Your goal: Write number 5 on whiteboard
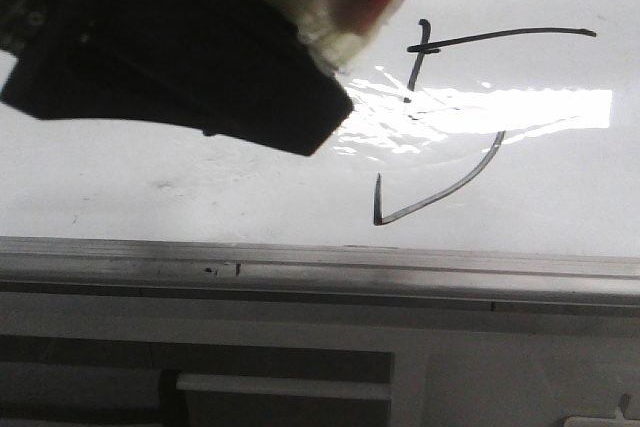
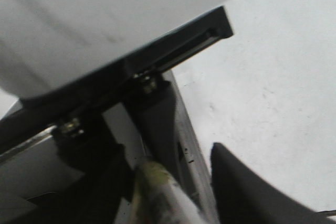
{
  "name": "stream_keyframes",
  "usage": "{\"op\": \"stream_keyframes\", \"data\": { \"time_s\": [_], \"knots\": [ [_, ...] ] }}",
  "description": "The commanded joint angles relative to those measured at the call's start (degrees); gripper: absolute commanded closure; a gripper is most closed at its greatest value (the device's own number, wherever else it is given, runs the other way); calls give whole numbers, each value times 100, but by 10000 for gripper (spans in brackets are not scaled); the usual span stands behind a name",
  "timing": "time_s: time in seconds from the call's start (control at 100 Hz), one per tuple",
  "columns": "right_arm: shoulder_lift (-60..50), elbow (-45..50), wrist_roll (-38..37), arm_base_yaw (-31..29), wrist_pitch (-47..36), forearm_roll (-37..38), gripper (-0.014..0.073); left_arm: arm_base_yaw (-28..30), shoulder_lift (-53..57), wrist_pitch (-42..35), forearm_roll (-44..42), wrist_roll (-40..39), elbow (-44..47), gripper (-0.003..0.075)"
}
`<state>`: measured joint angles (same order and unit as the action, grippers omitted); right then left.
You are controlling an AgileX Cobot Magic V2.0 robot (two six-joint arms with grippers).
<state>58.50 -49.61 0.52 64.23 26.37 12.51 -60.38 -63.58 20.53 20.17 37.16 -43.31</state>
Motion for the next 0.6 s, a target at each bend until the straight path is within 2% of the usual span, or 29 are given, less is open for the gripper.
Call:
{"op": "stream_keyframes", "data": {
  "time_s": [0.0, 0.08, 0.2, 0.27, 0.31, 0.46, 0.59],
  "knots": [
    [-239, -294, 25, -75, -378, 201, 61, 48, 82, -483, 306, -402, -213, 741],
    [-478, -411, 25, -234, -338, 358, 46, 137, 72, -523, 305, -724, -213, 741],
    [-943, -547, 25, -623, -274, 603, 111, 392, 30, -905, 305, -1695, -191, 741],
    [-1265, -547, 25, -913, -224, 618, 198, 552, 4, -1313, 308, -2322, -106, 741],
    [-1419, -547, 25, -1052, -150, 618, 277, 635, -65, -1478, 308, -2552, -56, 741],
    [-1964, -536, 25, -1475, 342, 626, 667, 824, -549, -1887, 318, -2969, -25, 741],
    [-2194, -444, -5, -1486, 657, 604, 656, 845, -1027, -2288, 496, -3046, -25, 741]
  ]
}}
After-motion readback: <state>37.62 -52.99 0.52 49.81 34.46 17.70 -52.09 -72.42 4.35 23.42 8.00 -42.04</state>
